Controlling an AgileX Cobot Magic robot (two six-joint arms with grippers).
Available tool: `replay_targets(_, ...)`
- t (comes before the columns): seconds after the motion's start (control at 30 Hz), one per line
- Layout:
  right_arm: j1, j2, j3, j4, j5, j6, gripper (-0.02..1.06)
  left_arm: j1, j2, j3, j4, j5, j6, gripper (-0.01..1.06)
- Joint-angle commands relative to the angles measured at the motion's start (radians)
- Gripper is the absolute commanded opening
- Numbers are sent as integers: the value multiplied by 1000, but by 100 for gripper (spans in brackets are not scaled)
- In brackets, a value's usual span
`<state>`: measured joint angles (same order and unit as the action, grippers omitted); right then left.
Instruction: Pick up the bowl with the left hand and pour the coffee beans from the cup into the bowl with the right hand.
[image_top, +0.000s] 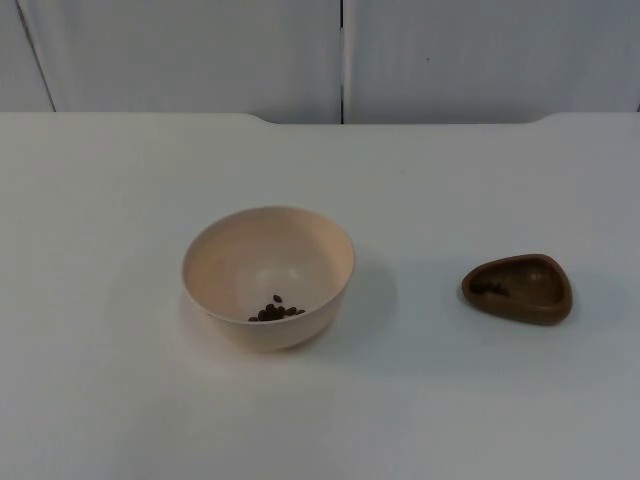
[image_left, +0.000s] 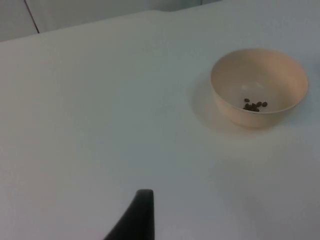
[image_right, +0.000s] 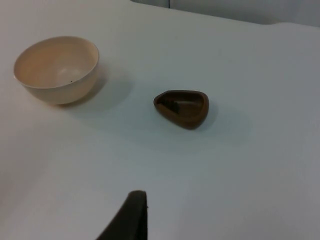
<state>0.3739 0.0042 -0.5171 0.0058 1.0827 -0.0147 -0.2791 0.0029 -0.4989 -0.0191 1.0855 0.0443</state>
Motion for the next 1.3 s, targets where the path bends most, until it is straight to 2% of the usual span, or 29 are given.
replay_targets(0.0,-1,-4,1,0,-3,-2,105,0,-3,5,5,-9,-8,105)
replay_targets(0.23,-1,-4,1,0,-5,-2,105,2,-3,5,9,-9,-8,105)
replay_targets(0.33,-1,-4,1,0,-5,-2,105,28,-3,5,11,-9,-8,105)
replay_targets(0.5,-2,-4,1,0,-5,-2,105,139,-3,5,11,-9,-8,105)
replay_targets(0.53,-2,-4,1,0,-5,-2,105,139,-3,5,11,-9,-8,105)
replay_targets(0.6,-2,-4,1,0,-5,-2,105,201,-3,5,11,-9,-8,105)
replay_targets(0.8,-2,-4,1,0,-5,-2,105,277,-3,5,11,-9,-8,105)
replay_targets(1.27,-5,-4,1,0,-5,-2,105,303,-3,5,13,-9,-8,105)
